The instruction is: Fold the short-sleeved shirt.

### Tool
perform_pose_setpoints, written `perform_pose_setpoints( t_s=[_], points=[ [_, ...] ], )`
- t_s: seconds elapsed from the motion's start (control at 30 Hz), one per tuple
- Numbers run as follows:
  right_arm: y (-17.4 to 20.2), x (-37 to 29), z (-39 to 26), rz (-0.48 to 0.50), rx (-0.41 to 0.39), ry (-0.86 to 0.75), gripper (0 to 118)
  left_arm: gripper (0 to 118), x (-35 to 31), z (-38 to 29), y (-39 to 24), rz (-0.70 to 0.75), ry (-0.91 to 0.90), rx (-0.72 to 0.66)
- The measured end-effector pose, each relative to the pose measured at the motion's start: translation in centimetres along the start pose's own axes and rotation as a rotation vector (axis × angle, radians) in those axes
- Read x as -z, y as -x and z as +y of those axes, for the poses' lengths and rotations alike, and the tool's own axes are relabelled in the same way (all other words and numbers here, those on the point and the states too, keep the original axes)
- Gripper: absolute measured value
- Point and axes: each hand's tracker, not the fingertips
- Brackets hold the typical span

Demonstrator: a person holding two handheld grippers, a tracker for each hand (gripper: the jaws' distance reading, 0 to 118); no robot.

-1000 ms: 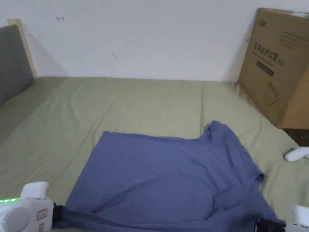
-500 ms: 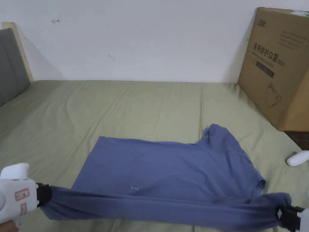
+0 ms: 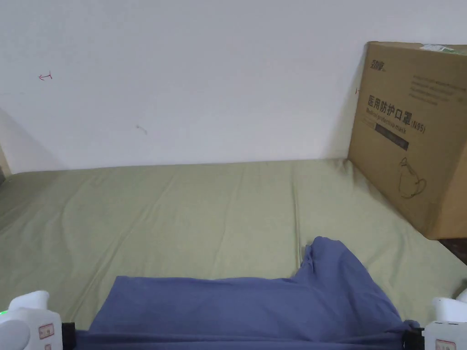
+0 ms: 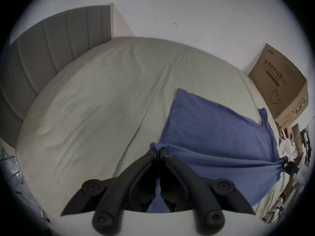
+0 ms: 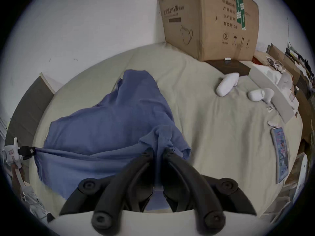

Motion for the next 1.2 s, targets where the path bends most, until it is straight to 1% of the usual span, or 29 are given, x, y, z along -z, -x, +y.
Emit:
perform_pose_setpoints(
  t_s=[0.1,0.13,0.17,0.2,0.23,0.27,0.3,0.33,0.37,0.43,0.5,0.57,0.6,0.63,0.7,0.73,0.77,0.8,0.83,0.87,0.9,0.93,0.97,1.03,1.1,1.13,1.17,1.2],
  points=[
    [0.2,1.3,-0.1,0.0,0.015,0.009,8,4,1.4,-0.6,0.3,0.0,0.013,-0.027],
    [0.2,1.6,-0.2,-0.001,0.016,0.011,9,10,1.6,-0.9,0.5,-0.002,0.012,-0.036],
    [0.2,1.7,-0.2,-0.002,0.017,0.013,18,35,1.5,-1.2,0.6,-0.007,0.006,-0.039],
    [0.2,1.5,-0.4,-0.007,0.015,0.016,37,67,1.3,-1.5,0.6,-0.002,-0.013,-0.035],
    [0.2,1.0,-0.7,-0.019,0.011,-0.007,69,100,0.9,-1.8,0.6,0.014,-0.038,-0.017],
    [0.0,0.6,-0.8,-0.031,0.004,-0.034,106,118,0.5,-2.0,0.8,0.018,-0.047,-0.004],
    [-0.2,-0.1,-1.0,-0.029,-0.002,-0.047,115,112,-0.2,-2.3,1.0,0.006,-0.056,0.002],
    [-0.3,-0.9,-1.1,-0.023,-0.008,-0.072,115,110,-1.6,-2.6,1.1,-0.023,-0.135,-0.001],
    [-0.4,-2.1,-1.2,-0.003,-0.014,-0.124,115,111,-2.5,-2.7,1.2,-0.017,-0.143,0.023],
    [-0.4,-4.1,-1.3,0.022,-0.036,-0.145,115,110,-4.6,-3.0,1.2,-0.023,-0.164,0.055],
    [0.3,-6.2,-1.6,0.001,-0.074,-0.197,114,107,-6.9,-3.5,0.9,-0.034,-0.221,0.084],
    [0.9,-8.1,-1.9,0.0,-0.12,-0.252,114,98,-8.9,-3.9,0.4,-0.049,-0.268,0.108],
    [1.3,-8.9,-2.1,0.007,-0.136,-0.272,113,95,-9.9,-4.3,0.2,-0.062,-0.292,0.111],
    [1.7,-9.8,-2.3,0.011,-0.15,-0.294,113,95,-10.9,-4.6,0.0,-0.065,-0.302,0.117],
    [2.4,-11.6,-2.8,0.029,-0.171,-0.338,108,74,-12.6,-5.0,-0.6,-0.079,-0.329,0.127],
    [2.7,-12.5,-3.0,0.038,-0.17,-0.364,102,62,-13.5,-5.4,-0.8,-0.093,-0.343,0.13],
    [3.0,-13.2,-3.2,0.052,-0.17,-0.366,87,41,-14.2,-5.7,-0.9,-0.098,-0.348,0.139],
    [3.2,-13.9,-3.3,0.075,-0.169,-0.37,62,17,-14.7,-5.8,-1.3,-0.094,-0.354,0.152],
    [3.5,-14.4,-3.6,0.079,-0.165,-0.373,23,0,-15.2,-6.2,-1.5,-0.081,-0.359,0.162],
    [3.9,-14.7,-3.7,0.049,-0.166,-0.379,0,0,-15.7,-6.7,-1.4,-0.08,-0.362,0.163],
    [4.2,-15.1,-4.0,0.015,-0.177,-0.395,0,0,-15.9,-6.8,-1.2,-0.1,-0.348,0.165],
    [4.1,-15.4,-4.2,0.047,-0.179,-0.386,0,0,-15.8,-7.1,-1.1,-0.165,-0.296,0.172],
    [4.2,-15.5,-4.4,0.072,-0.193,-0.368,0,0,-15.7,-7.5,-1.0,-0.14,-0.295,0.173],
    [4.5,-15.2,-4.9,0.056,-0.209,-0.355,0,0,-15.2,-8.5,-0.3,-0.113,-0.268,0.182],
    [4.4,-15.1,-5.5,0.057,-0.211,-0.341,0,1,-14.0,-8.8,0.5,-0.108,-0.192,0.149],
    [4.2,-14.6,-5.8,0.061,-0.207,-0.324,0,10,-13.2,-9.1,1.1,-0.102,-0.143,0.111],
    [4.1,-14.2,-6.1,0.061,-0.207,-0.311,0,46,-12.5,-9.5,1.7,-0.095,-0.128,0.078],
    [4.0,-13.9,-6.4,0.058,-0.209,-0.297,0,88,-12.0,-9.5,2.2,-0.08,-0.115,0.054]
  ],
)
